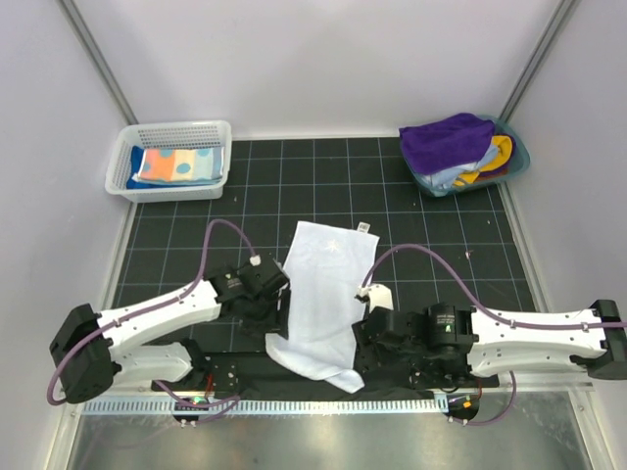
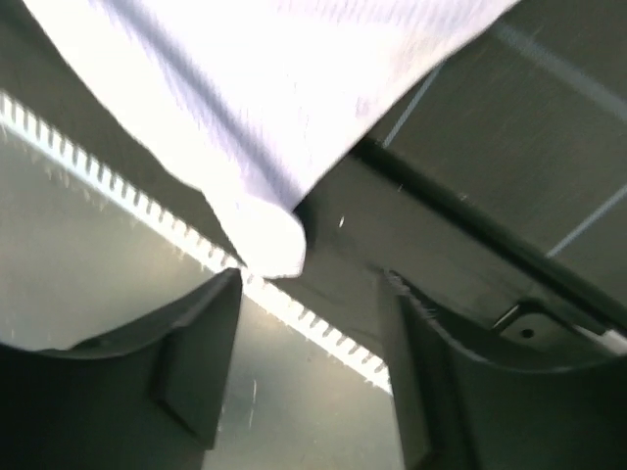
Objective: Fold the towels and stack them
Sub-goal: Move the towel to the center of the board, then flatten out the crumpled towel
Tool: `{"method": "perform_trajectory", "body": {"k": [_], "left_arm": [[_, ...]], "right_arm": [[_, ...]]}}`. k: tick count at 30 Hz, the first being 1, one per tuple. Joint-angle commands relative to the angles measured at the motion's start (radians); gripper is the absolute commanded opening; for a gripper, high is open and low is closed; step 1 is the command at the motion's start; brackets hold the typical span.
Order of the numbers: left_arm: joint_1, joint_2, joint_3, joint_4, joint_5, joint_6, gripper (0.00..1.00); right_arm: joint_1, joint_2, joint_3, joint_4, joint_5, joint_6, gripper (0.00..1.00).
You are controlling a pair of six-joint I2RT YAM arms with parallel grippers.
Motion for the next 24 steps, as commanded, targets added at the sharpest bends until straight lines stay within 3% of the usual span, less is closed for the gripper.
{"method": "perform_trajectory", "body": {"k": [1,3,6,8,11,15,24], "left_arm": [[0.012,0.022,0.180,-0.079,-0.136,0.100,0.71],[0.079,0.043,0.246,-0.063,-0.179,0.152,0.72],[0.199,0.132,0.298,0.054,-0.153,0.199,0.70],[0.233,0.253,0.352,0.121,-0.167,0.228,0.68],[0.257,0.423,0.475,0.217,-0.263,0.303,0.68],[0.288,0.618,0.619,0.275,-0.325,0.395,0.65],[0.322,0.844,0.780,0.391,-0.299,0.663,0.64]], "right_arm": [[-0.011,0.037,0.132,-0.045,0.225,0.016,0.67],[-0.066,0.063,0.184,-0.051,0.269,-0.008,0.67],[-0.283,0.112,0.219,0.011,0.266,-0.095,0.65],[-0.471,0.163,0.226,0.121,0.194,-0.193,0.63],[-0.647,0.294,0.279,0.191,0.179,-0.259,0.60],[-0.810,0.463,0.304,0.315,0.130,-0.301,0.56],[-0.933,0.762,0.399,0.475,0.125,-0.332,0.52]]}}
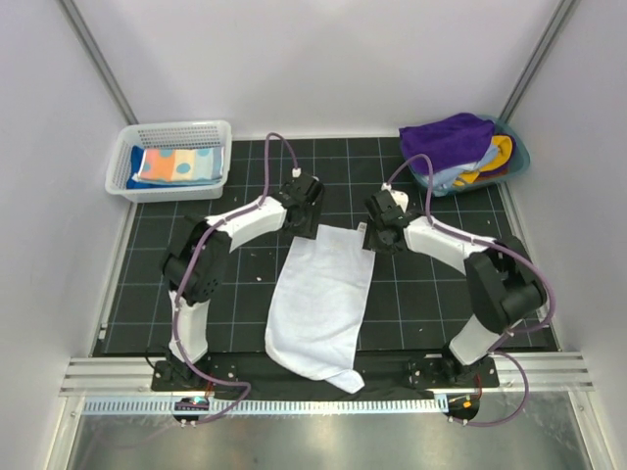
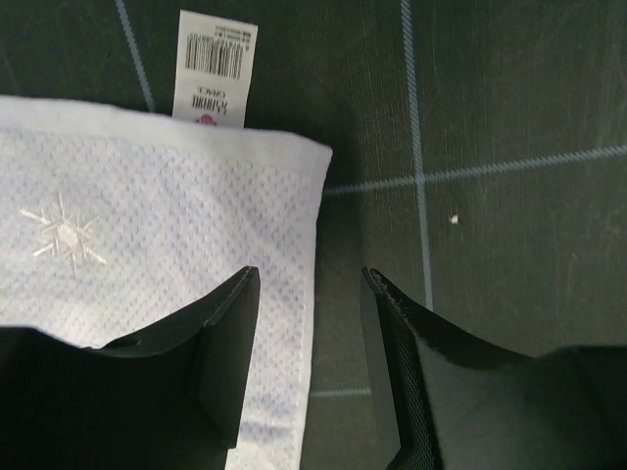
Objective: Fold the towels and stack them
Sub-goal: Flatten out the crumpled towel
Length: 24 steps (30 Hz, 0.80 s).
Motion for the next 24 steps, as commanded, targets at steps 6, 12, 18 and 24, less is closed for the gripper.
{"method": "perform_trajectory", "body": {"k": [6,12,18,24], "left_arm": [[0.031,0.053,0.050,0.126,0.014,0.144,0.64],[0.075,0.077,0.053,0.158,0.033,0.147,0.67],[0.086,0.103,0.048,0.201,0.091,0.159,0.67],[0.088,0.131,0.039,0.216,0.106,0.146,0.64]], "right_arm": [[-0.018,0.105,0.087,0.127,0.017,-0.041,0.52],[-0.038,0.137,0.074,0.158,0.004,-0.036,0.52],[-0.042,0.144,0.062,0.167,0.006,-0.035,0.52],[-0.045,0.192,0.090,0.170,-0.022,-0.047,0.44]]}}
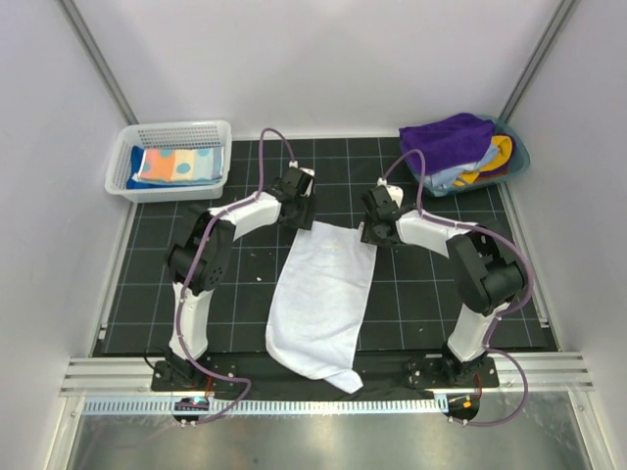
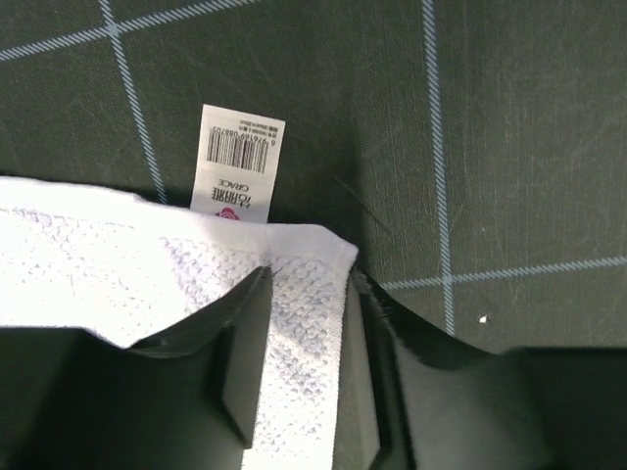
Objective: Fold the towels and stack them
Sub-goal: Flatten out the crumpled towel
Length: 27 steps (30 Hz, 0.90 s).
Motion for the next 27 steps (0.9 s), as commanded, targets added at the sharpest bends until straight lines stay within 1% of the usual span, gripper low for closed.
{"method": "perform_trajectory", "body": {"k": [1,3,8,9,12,16,17,19,21,22,24,27], "left_arm": [[-0.002,0.030,0.010,0.053,0.032,-0.005,0.63],[-0.002,0.031,-0.003,0.066,0.024,-0.025,0.62],[0.000,0.017,-0.040,0.098,-0.011,-0.068,0.59],[-0.002,0.017,-0.044,0.104,-0.037,-0.074,0.58],[0.003,0.001,-0.058,0.121,-0.065,-0.102,0.58],[0.008,-0.010,-0.058,0.142,-0.051,-0.108,0.55],[0.011,-0.012,-0.055,0.145,-0.042,-0.108,0.51],[0.014,-0.012,-0.053,0.155,-0.028,-0.108,0.48],[0.018,-0.018,-0.063,0.164,-0.013,-0.112,0.41],[0.021,-0.024,-0.069,0.184,-0.010,-0.116,0.41],[0.035,-0.033,-0.087,0.199,0.009,-0.125,0.35],[0.052,-0.030,-0.090,0.210,0.019,-0.129,0.31]], "right_arm": [[-0.003,0.039,0.035,0.035,-0.032,-0.010,0.41],[-0.003,0.054,0.049,0.038,-0.049,-0.007,0.34],[-0.004,0.116,0.124,0.010,-0.055,-0.036,0.26],[-0.004,0.126,0.141,0.001,-0.052,-0.042,0.22],[-0.004,0.160,0.194,-0.030,-0.035,-0.061,0.18],[-0.004,0.205,0.265,-0.070,-0.021,-0.085,0.14],[-0.004,0.218,0.289,-0.074,-0.021,-0.094,0.13],[-0.006,0.242,0.315,-0.093,-0.017,-0.102,0.12],[-0.006,0.269,0.360,-0.108,-0.003,-0.114,0.10],[-0.006,0.277,0.374,-0.120,-0.002,-0.117,0.09],[-0.006,0.288,0.398,-0.125,0.006,-0.130,0.09],[-0.006,0.298,0.423,-0.133,0.014,-0.144,0.09]]}}
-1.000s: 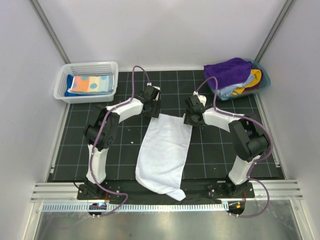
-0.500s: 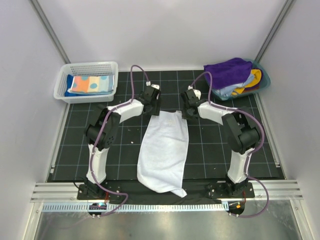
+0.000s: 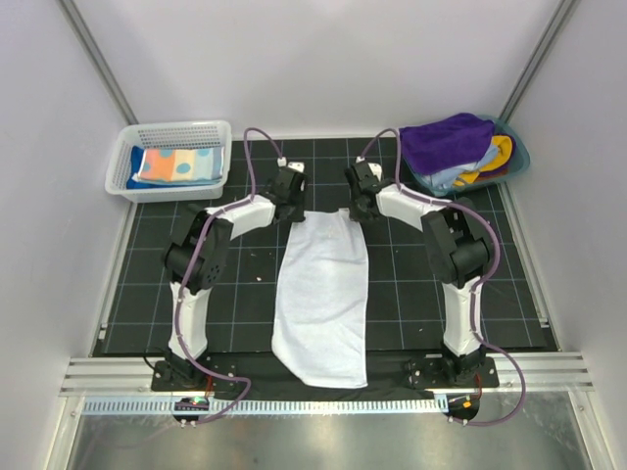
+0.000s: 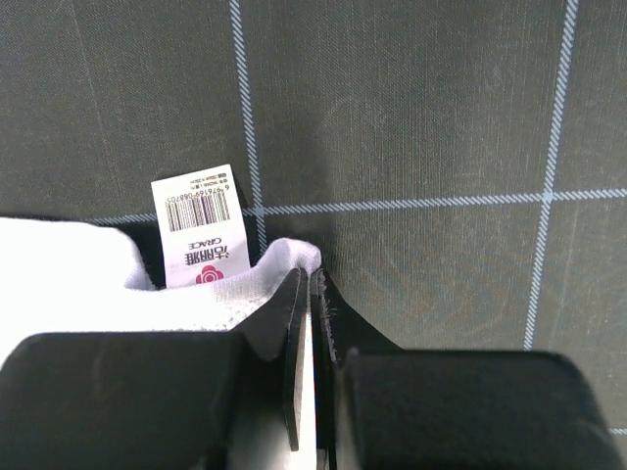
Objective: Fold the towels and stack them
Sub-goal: Flatten out the crumpled towel
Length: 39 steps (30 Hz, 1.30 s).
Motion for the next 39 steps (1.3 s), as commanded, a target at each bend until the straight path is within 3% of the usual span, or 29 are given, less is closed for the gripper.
{"method": "perform_trajectory", "body": {"k": [1,11,24,39], "left_arm": [[0.023,-0.017,-0.022,0.027,0.043,-0.023,0.28],[0.070,-0.011,-0.016,0.047,0.057,-0.025,0.00],[0.089,-0.069,0.035,0.136,-0.043,-0.051,0.00],[0.168,0.012,0.228,0.266,0.094,-0.061,0.00]], "right_arm": [[-0.002,0.028,0.041,-0.038,0.035,-0.037,0.08],[-0.014,0.033,0.105,-0.053,0.062,-0.080,0.08],[-0.030,0.047,0.292,-0.048,0.066,-0.135,0.08],[-0.088,0.096,0.486,0.027,0.041,-0.175,0.05]]}}
